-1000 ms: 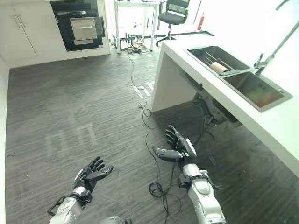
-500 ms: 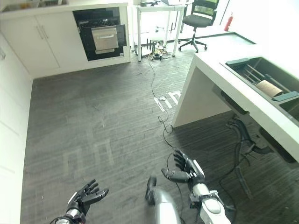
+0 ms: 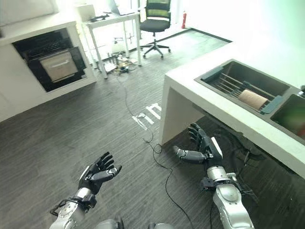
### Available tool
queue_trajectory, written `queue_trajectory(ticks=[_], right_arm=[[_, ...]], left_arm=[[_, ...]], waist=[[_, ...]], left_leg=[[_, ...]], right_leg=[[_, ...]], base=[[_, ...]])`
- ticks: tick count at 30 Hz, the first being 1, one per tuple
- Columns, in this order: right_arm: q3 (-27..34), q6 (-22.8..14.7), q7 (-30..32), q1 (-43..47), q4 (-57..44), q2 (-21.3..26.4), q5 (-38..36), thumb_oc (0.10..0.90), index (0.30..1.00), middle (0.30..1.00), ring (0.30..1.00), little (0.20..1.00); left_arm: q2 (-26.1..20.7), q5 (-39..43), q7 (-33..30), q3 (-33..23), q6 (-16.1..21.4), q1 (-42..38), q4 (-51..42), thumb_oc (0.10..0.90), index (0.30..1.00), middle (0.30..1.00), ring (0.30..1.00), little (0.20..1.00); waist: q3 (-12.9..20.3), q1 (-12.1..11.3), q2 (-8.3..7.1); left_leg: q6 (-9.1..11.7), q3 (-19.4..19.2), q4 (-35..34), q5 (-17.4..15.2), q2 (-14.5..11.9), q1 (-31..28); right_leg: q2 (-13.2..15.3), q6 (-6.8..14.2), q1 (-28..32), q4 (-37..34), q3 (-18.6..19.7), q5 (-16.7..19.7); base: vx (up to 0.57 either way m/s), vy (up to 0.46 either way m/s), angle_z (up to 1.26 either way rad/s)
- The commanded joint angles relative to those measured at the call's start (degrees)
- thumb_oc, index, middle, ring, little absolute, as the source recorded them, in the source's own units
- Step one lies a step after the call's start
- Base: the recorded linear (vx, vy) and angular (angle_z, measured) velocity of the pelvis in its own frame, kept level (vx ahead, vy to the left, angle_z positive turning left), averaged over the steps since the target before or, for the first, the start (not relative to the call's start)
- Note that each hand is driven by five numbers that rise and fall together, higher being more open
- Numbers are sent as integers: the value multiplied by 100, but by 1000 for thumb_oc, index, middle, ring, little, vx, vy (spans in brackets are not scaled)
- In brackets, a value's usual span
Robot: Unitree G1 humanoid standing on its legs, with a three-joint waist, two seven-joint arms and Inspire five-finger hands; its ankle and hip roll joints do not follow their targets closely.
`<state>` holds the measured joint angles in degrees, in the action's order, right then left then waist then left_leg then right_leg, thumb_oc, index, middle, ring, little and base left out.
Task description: Place the dishes in the dishwasher.
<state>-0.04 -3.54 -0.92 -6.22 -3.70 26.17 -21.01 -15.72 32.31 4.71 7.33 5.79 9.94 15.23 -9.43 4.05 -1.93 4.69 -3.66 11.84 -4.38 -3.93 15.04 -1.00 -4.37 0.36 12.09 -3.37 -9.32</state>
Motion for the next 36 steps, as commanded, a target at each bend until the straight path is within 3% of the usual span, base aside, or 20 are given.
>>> queue_trajectory(ticks=[1, 4, 9, 12, 16, 18, 19, 21, 22, 23, 25, 27, 29, 30, 34, 36], right_arm=[[347, -789, 55, 340, -936, 193, -260, 800, 900, 900, 900, 900], [251, -909, 214, 485, -1100, 154, -431, 800, 900, 900, 900, 900], [279, -1134, 395, 305, -1352, 37, -430, 800, 900, 900, 900, 900], [345, -1228, 508, 221, -1412, -78, -372, 800, 900, 900, 900, 900], [415, -1283, 523, 0, -1568, -301, -363, 800, 900, 900, 900, 900], [348, -1348, 447, -60, -1614, -401, -317, 800, 900, 900, 900, 900], [285, -1343, 358, -54, -1649, -436, -317, 800, 900, 900, 900, 900], [123, -1365, 163, 72, -1603, -429, -245, 800, 900, 900, 900, 900], [48, -1348, 126, 161, -1561, -339, -335, 800, 900, 900, 900, 900], [48, -1364, 111, 210, -1515, -249, -485, 800, 900, 900, 900, 900], [76, -1412, 48, 237, -1488, -203, -595, 800, 900, 900, 900, 900], [127, -1412, -60, 257, -1552, -232, -657, 800, 900, 900, 900, 900], [156, -1421, -87, 235, -1689, -258, -662, 800, 900, 900, 900, 900], [117, -1384, -85, 326, -1733, -245, -600, 800, 900, 900, 900, 900], [56, -1206, 122, 525, -1686, -9, -556, 800, 900, 900, 900, 900], [135, -1207, 29, 513, -1678, 90, -646, 800, 900, 900, 900, 900]], left_arm=[[-331, -482, 58, -182, 1124, -21, -947, 800, 900, 900, 900, 900], [-448, -750, -245, -183, 1546, -252, -1238, 800, 900, 900, 900, 900], [-581, -875, -519, -169, 1716, -715, -1501, 800, 900, 900, 900, 900], [-641, -1067, -526, -90, 1748, -874, -1656, 800, 900, 900, 900, 900], [-752, -1199, -406, -69, 1786, -790, -1977, 800, 900, 900, 900, 900], [-814, -1192, -386, -99, 1786, -751, -2133, 800, 900, 900, 900, 900], [-869, -1241, -418, -157, 1805, -720, -2247, 800, 900, 900, 900, 900], [-975, -1359, -646, -281, 1790, -741, -2403, 800, 900, 900, 900, 900], [-1059, -1304, -726, -391, 1680, -805, -2481, 800, 900, 900, 900, 900], [-1120, -1223, -692, -467, 1574, -837, -2485, 800, 900, 900, 900, 900], [-1158, -1239, -685, -444, 1580, -846, -2453, 800, 900, 900, 900, 900], [-1139, -1299, -733, -476, 1628, -833, -2550, 800, 900, 900, 900, 900], [-1138, -1248, -736, -518, 1737, -816, -2669, 800, 900, 900, 900, 900], [-1101, -1294, -857, -485, 1832, -843, -2751, 800, 900, 900, 900, 900], [-1055, -954, -1053, -501, 1862, -873, -2748, 800, 900, 900, 900, 900], [-986, -780, -1026, -531, 1935, -839, -2818, 800, 900, 900, 900, 900]], waist=[[99, -489, 249], [82, -553, 177], [233, -321, 134], [289, -198, 96], [315, -55, 126], [277, -47, 159], [233, -85, 178], [135, -187, 193], [73, -243, 177], [1, -216, 37], [-49, -92, -79], [-66, -7, -102], [-64, 72, -126], [15, 43, -160], [154, 115, -178], [231, 125, -133]], left_leg=[[50, 575, 535, 411, 374, 302], [-110, 616, 535, 206, 509, 168], [-328, 376, 535, -101, 522, -192], [-408, 394, 535, -206, 585, -346], [-509, 356, 535, -340, 555, -543], [-575, 289, 535, -423, 507, -633], [-595, 156, 535, -480, 424, -688], [-563, -141, 535, -572, 256, -823], [-467, -289, 535, -648, 133, -944], [-375, -421, 535, -811, 144, -1122], [-277, -473, 535, -1037, 118, -1342], [-230, -512, 535, -1183, 32, -1503], [-240, -475, 535, -1310, 1, -1614], [-199, -483, 535, -1349, -52, -1703], [-22, -574, 535, -1307, -343, -2072], [109, -688, 535, -848, -515, -2175]], right_leg=[[-437, 782, -241, 509, 523, -112], [-396, 803, -125, 509, 627, -208], [-310, 895, 142, 509, 657, -262], [-292, 975, 298, 509, 651, 46], [-398, 1165, 449, 509, 448, 746], [-398, 1310, 196, 1002, 151, 993], [-330, 1399, -10, 1372, -241, 1065], [150, 1390, -304, 1337, -977, 1061], [595, 1318, -261, 666, -1383, 1114], [1173, 1330, -665, 509, -1405, 990], [1780, 1483, -1277, 509, -1113, 1254], [2059, 1616, -1675, 509, -804, 1480], [1998, 1649, -1783, 509, -528, 1517], [1959, 1678, -1716, 509, -592, 1341], [1704, 1620, -1650, 509, -659, 1201], [1530, 1503, -1578, 509, -768, 1083]], base=[[391, 56, -144], [248, 82, -191], [196, 110, -120], [208, 90, -7], [211, 114, -22], [141, 95, -43], [115, 62, -61], [145, -52, -133], [268, -318, -232], [300, -383, -243], [310, -386, -133], [316, -366, -16], [332, -365, 33], [318, -365, 46], [289, -315, 26], [248, -246, 18]])
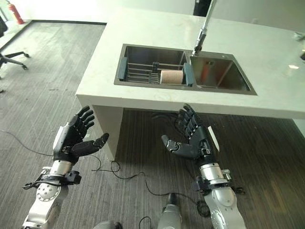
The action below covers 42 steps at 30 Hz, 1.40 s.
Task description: Place the dishes in the dishwasher.
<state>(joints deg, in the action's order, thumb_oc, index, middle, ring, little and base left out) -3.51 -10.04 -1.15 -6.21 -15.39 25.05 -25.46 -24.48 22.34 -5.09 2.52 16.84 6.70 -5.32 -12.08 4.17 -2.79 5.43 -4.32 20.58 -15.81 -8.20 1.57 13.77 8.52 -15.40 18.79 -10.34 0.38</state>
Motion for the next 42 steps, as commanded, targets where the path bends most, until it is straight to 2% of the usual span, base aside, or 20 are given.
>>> queue_trajectory(ticks=[1, 3, 5, 6, 7, 8, 10, 13, 16, 17, 19, 21, 23, 25, 26, 30, 32, 34, 38, 42], right_arm=[[498, -563, 23, 503, -507, 215, -208, 800, 900, 900, 900, 900], [581, -592, -184, 436, -492, 315, -247, 800, 900, 900, 900, 900], [595, -635, -317, 415, -456, 319, -226, 800, 900, 900, 900, 900], [581, -663, -327, 452, -519, 287, -90, 800, 900, 900, 900, 900], [531, -603, -336, 479, -535, 232, -45, 800, 900, 900, 900, 900], [510, -588, -336, 477, -560, 212, -14, 800, 900, 900, 900, 900], [504, -582, -296, 445, -609, 229, 1, 800, 900, 900, 900, 900], [514, -577, -246, 527, -634, 350, -70, 800, 900, 900, 900, 900], [517, -577, -296, 529, -661, 344, -161, 800, 900, 900, 900, 900], [526, -589, -303, 490, -694, 277, -200, 800, 900, 900, 900, 900], [561, -607, -311, 453, -688, 167, -205, 800, 900, 900, 900, 900], [575, -642, -299, 445, -614, 33, -68, 800, 900, 900, 900, 900], [536, -626, -290, 418, -583, -25, -48, 800, 900, 900, 900, 900], [524, -671, -399, 348, -584, -77, -45, 800, 900, 900, 900, 900], [518, -685, -419, 346, -580, -93, -20, 800, 900, 900, 900, 900], [565, -801, -345, 335, -532, -72, -83, 800, 900, 900, 900, 900], [639, -856, -367, 313, -511, -76, -157, 800, 900, 900, 900, 900], [684, -849, -417, 293, -541, -85, -198, 800, 900, 900, 900, 900], [568, -819, -274, 348, -627, -155, -66, 800, 900, 900, 900, 900], [439, -745, -200, 462, -656, -129, 61, 800, 900, 900, 900, 900]], left_arm=[[-90, 238, -26, -59, 847, -496, -776, 800, 900, 900, 900, 900], [44, 776, 138, -110, 870, -372, -890, 800, 900, 900, 900, 900], [213, 1119, 334, -171, 874, -260, -876, 800, 900, 900, 900, 900], [332, 871, 491, -258, 1275, -39, -995, 800, 900, 900, 900, 900], [284, 822, 502, -307, 1356, -11, -1093, 800, 900, 900, 900, 900], [262, 739, 524, -307, 1411, -29, -1128, 800, 900, 900, 900, 900], [238, 655, 618, -253, 1440, -119, -1199, 800, 900, 900, 900, 900], [226, 556, 734, -196, 1488, -278, -1186, 800, 900, 900, 900, 900], [121, 441, 669, -194, 1406, -441, -1200, 800, 900, 900, 900, 900], [22, 406, 624, -148, 1293, -587, -1173, 800, 900, 900, 900, 900], [-9, 421, 724, -114, 1220, -741, -1156, 800, 900, 900, 900, 900], [-33, 340, 834, -98, 1194, -811, -1199, 800, 900, 900, 900, 900], [-55, 260, 820, -106, 1180, -828, -1209, 800, 900, 900, 900, 900], [-59, 182, 818, -164, 1120, -858, -1201, 800, 900, 900, 900, 900], [-56, 128, 801, -173, 1107, -883, -1191, 800, 900, 900, 900, 900], [-122, 114, 715, -127, 963, -1084, -1166, 800, 900, 900, 900, 900], [-121, 84, 759, -90, 966, -1109, -1163, 800, 900, 900, 900, 900], [-104, 60, 738, -48, 931, -1066, -1237, 800, 900, 900, 900, 900], [-90, 20, 653, 63, 854, -1076, -1330, 800, 900, 900, 900, 900], [-132, -133, 462, 79, 914, -959, -1399, 800, 900, 900, 900, 900]], waist=[[506, 114, -35], [517, 77, -23], [430, -23, -105], [181, -332, -122], [135, -390, 47], [121, -440, 155], [177, -555, 253], [229, -678, 241], [353, -642, 206], [428, -589, 179], [483, -590, 147], [480, -576, 130], [405, -493, 234], [319, -382, 306], [302, -350, 307], [258, -249, 264], [208, -194, 146], [210, -81, 40], [259, 3, 25], [354, -113, 7]], left_leg=[[69, -648, -339, 427, -126, -870], [300, -813, -339, 1577, -324, -1042], [333, -812, 63, 1940, -210, -909], [15, -890, -27, 1651, 213, 44], [-21, -911, -339, 1433, 123, 346], [-6, -772, -339, 1248, 46, 748], [86, -370, -339, 1332, 39, 1255], [80, -291, -339, 1378, 92, 1466], [-70, -413, -339, 1184, 161, 1307], [-176, -574, -339, 1095, 187, 1170], [-290, -567, -339, 1042, 282, 1126], [-397, -454, -339, 982, 424, 1042], [-455, -286, -339, 905, 462, 871], [-527, -262, -339, 808, 485, 700], [-535, -273, -339, 785, 492, 658], [-502, -206, -339, 705, 561, 524], [-471, -206, -339, 572, 653, 412], [-454, -174, -339, 380, 736, 288], [-489, -19, -339, 199, 821, 163], [-468, 32, -339, 114, 861, 96]], right_leg=[[17, 180, 9, -161, -84, 92], [-190, -67, 203, -161, -83, -112], [-280, -255, 448, -161, -26, -281], [-425, -303, 940, -161, -86, -599], [-599, -243, 1036, -161, -48, -692], [-716, -207, 1110, -161, -10, -753], [-865, -200, 1259, -161, 56, -905], [-886, -185, 1505, -161, 51, -1092], [-690, -51, 1604, -161, -37, -1099], [-572, 28, 1713, -161, -177, -1068], [-573, 25, 1886, -161, -298, -1023], [-669, 96, 2064, -161, -484, -471], [-808, 130, 1975, 134, -517, 61], [-858, 85, 1543, 830, -414, 123], [-853, 58, 1416, 885, -393, 126], [-731, -12, 1375, -57, -560, 126], [-324, 46, 1070, -161, -547, 136], [43, 162, 560, -161, -179, 221], [135, 240, 195, -161, 253, 294], [262, 308, 220, -161, 131, 256]], base=[[243, -247, 1], [268, -274, 4], [336, -209, -33], [479, 39, -14], [507, 199, 29], [299, 311, 15], [229, 192, -22], [171, 215, -39], [141, 307, -39], [196, 407, -68], [166, 294, -35], [174, 238, -6], [143, 245, 11], [64, 178, 33], [53, 94, 27], [74, -21, 10], [72, -130, 8], [116, -172, 12], [109, -133, 26], [82, -165, 19]])
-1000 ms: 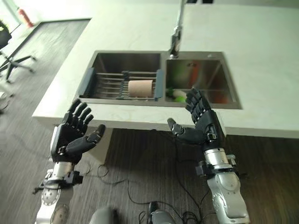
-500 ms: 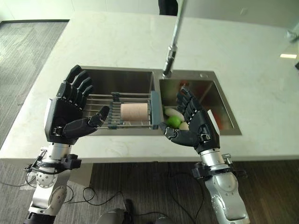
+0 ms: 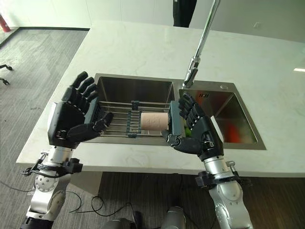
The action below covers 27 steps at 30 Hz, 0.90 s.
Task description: Place the dishes in the dishwasher.
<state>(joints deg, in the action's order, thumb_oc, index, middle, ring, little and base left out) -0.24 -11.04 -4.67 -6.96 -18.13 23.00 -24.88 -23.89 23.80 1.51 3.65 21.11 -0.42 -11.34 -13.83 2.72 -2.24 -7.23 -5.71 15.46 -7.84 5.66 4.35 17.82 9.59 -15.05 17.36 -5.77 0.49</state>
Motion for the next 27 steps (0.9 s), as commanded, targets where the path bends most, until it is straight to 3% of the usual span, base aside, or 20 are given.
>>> queue_trajectory(ticks=[1, 10, 18, 19, 27], right_arm=[[65, -626, 193, 596, -363, 96, 9, 800, 900, 900, 900, 900], [149, -594, 232, 795, -356, 280, -56, 800, 900, 900, 900, 900], [192, -623, 45, 787, -437, 255, 77, 800, 900, 900, 900, 900], [147, -745, 458, 613, -217, 37, 140, 800, 900, 900, 900, 900], [304, -526, 330, 508, -389, 186, -50, 800, 900, 900, 900, 900]], left_arm=[[-220, -262, -257, -50, 476, -237, -781, 800, 900, 900, 900, 900], [-188, -83, -204, -173, 301, -165, -742, 800, 900, 900, 900, 900], [-112, -36, -153, -345, 403, -31, -753, 800, 900, 900, 900, 900], [-59, 345, -365, -354, 338, -187, -625, 800, 900, 900, 900, 900], [-68, 350, -346, -498, 276, 110, -735, 800, 900, 900, 900, 900]], waist=[[548, 17, -47], [689, 18, 5], [759, 43, 79], [790, -309, -29], [859, -260, 5]], left_leg=[[810, 184, 172, -689, -549, -208], [867, 247, 172, -749, -686, -371], [933, 241, 172, -680, -800, -322], [1154, -646, 172, -328, -1445, 152], [1220, -650, 172, -335, -1599, 69]], right_leg=[[-167, 209, 185, -17, -300, 231], [-527, 169, 282, -17, -122, -52], [-708, 81, 323, -17, -157, -204], [243, 256, 815, -17, -1285, -164], [69, 249, 884, -17, -1228, -450]], base=[[90, -183, -3], [83, -140, -10], [49, -64, -4], [27, -26, 4], [30, -25, 4]])
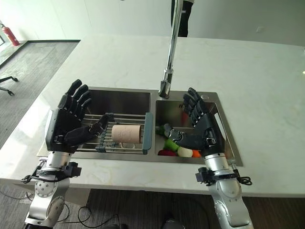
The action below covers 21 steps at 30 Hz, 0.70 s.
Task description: Place the dishes in the dishwasher.
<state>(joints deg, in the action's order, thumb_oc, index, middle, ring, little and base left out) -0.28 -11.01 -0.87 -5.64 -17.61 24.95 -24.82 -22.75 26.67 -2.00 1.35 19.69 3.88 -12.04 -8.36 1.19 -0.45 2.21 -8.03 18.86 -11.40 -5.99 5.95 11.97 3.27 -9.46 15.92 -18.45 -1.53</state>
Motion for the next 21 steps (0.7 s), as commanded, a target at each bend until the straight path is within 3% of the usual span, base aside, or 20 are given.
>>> queue_trajectory(ticks=[1, 4, 5, 7, 9, 14, 15, 21], right_arm=[[323, -534, -62, 358, -435, 4, -60, 800, 900, 900, 900, 900], [353, -522, -91, 322, -429, 8, -49, 800, 900, 900, 900, 900], [350, -519, -99, 328, -415, 15, -16, 800, 900, 900, 900, 900], [329, -445, -147, 357, -387, 90, -35, 800, 900, 900, 900, 900], [342, -407, -184, 384, -341, 160, -35, 800, 900, 900, 900, 900], [393, -161, -291, 544, -241, 287, -39, 800, 900, 900, 900, 900], [374, -99, -394, 530, -256, 306, 49, 800, 900, 900, 900, 900], [436, 71, -433, 640, -227, 482, 18, 800, 900, 900, 900, 900]], left_arm=[[-183, 69, 17, -275, 436, -298, -659, 800, 900, 900, 900, 900], [-196, -143, 61, -289, 383, -258, -672, 800, 900, 900, 900, 900], [-248, -676, 76, -292, 269, -239, -646, 800, 900, 900, 900, 900], [-469, -1103, 10, -278, 111, -280, -551, 800, 900, 900, 900, 900], [-639, -956, 132, -386, -55, -336, -394, 800, 900, 900, 900, 900], [-1360, -1555, 973, -565, -465, -545, -169, 800, 900, 900, 900, 900], [-1517, -1726, 1167, -601, -761, -601, -65, 800, 900, 900, 900, 900], [-2001, -2338, 1149, -569, -1090, -927, 167, 800, 900, 900, 900, 900]], waist=[[309, -94, -171], [300, -61, -162], [301, -51, -153], [306, -23, -129], [320, -12, -92], [384, 78, 76], [411, 146, 140], [461, 269, 196]], left_leg=[[279, -430, -167, 22, -442, -92], [278, -407, -167, 11, -430, -99], [280, -411, -167, 17, -432, -95], [283, -436, -167, 22, -434, -106], [282, -446, -167, 28, -431, -118], [323, -464, -167, 68, -472, -112], [327, -508, -167, 21, -478, -173], [308, -637, -167, 74, -493, -164]], right_leg=[[636, 883, 321, 127, 47, -265], [577, 874, 315, 127, 95, -305], [567, 872, 310, 127, 104, -305], [551, 877, 313, 127, 128, -313], [554, 888, 322, 127, 129, -321], [575, 915, 288, 127, 201, -326], [555, 938, 324, 127, 248, -378], [531, 929, 263, 127, 336, -354]], base=[[0, 0, 0], [0, 0, 0], [0, 0, 0], [0, 0, 0], [6, 16, -1], [18, 70, -3], [23, 85, -5], [10, 44, -7]])
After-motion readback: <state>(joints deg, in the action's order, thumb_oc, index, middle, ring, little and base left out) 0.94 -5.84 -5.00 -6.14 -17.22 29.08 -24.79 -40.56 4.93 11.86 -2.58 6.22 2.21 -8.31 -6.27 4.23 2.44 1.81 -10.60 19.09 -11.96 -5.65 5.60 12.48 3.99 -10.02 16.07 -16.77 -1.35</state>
